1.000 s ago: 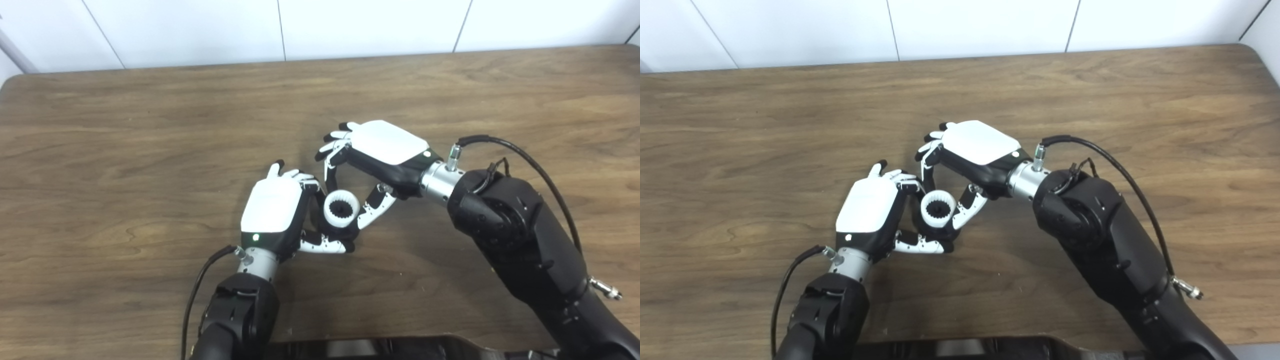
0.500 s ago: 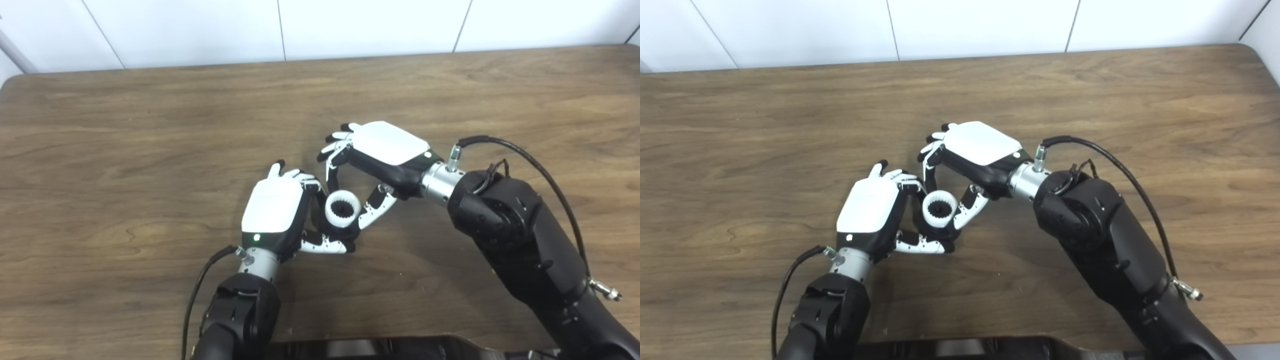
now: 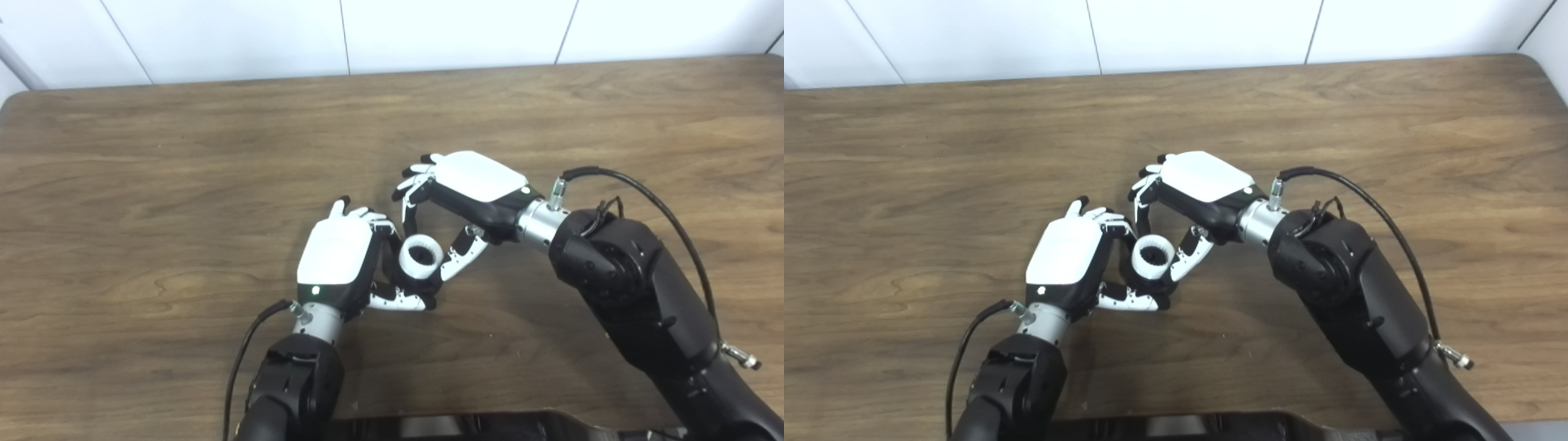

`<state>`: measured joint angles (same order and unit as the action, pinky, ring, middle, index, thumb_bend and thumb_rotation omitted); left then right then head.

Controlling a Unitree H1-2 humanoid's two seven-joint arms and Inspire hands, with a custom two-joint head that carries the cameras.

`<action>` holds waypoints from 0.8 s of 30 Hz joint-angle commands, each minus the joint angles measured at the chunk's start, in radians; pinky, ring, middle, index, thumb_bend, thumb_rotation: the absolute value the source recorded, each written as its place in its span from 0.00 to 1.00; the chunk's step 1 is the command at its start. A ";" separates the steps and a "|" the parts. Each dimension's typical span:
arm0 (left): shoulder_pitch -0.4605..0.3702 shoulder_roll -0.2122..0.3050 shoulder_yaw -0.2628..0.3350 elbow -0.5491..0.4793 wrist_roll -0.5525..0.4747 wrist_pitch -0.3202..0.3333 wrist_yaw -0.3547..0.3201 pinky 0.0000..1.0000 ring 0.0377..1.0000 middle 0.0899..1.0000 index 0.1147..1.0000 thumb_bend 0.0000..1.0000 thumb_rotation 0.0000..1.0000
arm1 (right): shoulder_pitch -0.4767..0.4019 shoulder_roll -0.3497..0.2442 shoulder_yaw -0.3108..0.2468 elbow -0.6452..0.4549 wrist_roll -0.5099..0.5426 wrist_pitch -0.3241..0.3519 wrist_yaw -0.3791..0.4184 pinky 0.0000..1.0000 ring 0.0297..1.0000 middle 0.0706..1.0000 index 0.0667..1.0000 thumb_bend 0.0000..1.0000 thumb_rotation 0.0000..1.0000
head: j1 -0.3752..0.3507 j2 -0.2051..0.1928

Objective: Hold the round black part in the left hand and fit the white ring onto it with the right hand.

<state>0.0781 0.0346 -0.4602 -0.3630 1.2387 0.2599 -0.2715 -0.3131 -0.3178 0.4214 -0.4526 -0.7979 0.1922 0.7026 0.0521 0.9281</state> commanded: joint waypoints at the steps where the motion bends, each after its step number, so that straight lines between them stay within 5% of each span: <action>1: -0.003 -0.007 -0.014 -0.006 -0.003 -0.010 -0.026 1.00 0.86 0.74 0.42 0.52 0.06 | -0.020 0.009 -0.006 -0.017 -0.010 -0.016 -0.023 1.00 0.92 0.81 0.45 0.52 0.14 | 0.001 0.002; 24: -0.009 -0.013 -0.011 0.004 -0.009 -0.010 -0.022 1.00 0.85 0.73 0.41 0.52 0.06 | -0.022 0.010 -0.016 -0.009 -0.003 -0.022 -0.030 1.00 0.92 0.81 0.45 0.52 0.14 | 0.000 0.003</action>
<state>0.0748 0.0309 -0.4587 -0.3623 1.2398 0.2599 -0.2746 -0.3105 -0.3097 0.4204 -0.4496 -0.8044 0.1919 0.7026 0.0522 0.9296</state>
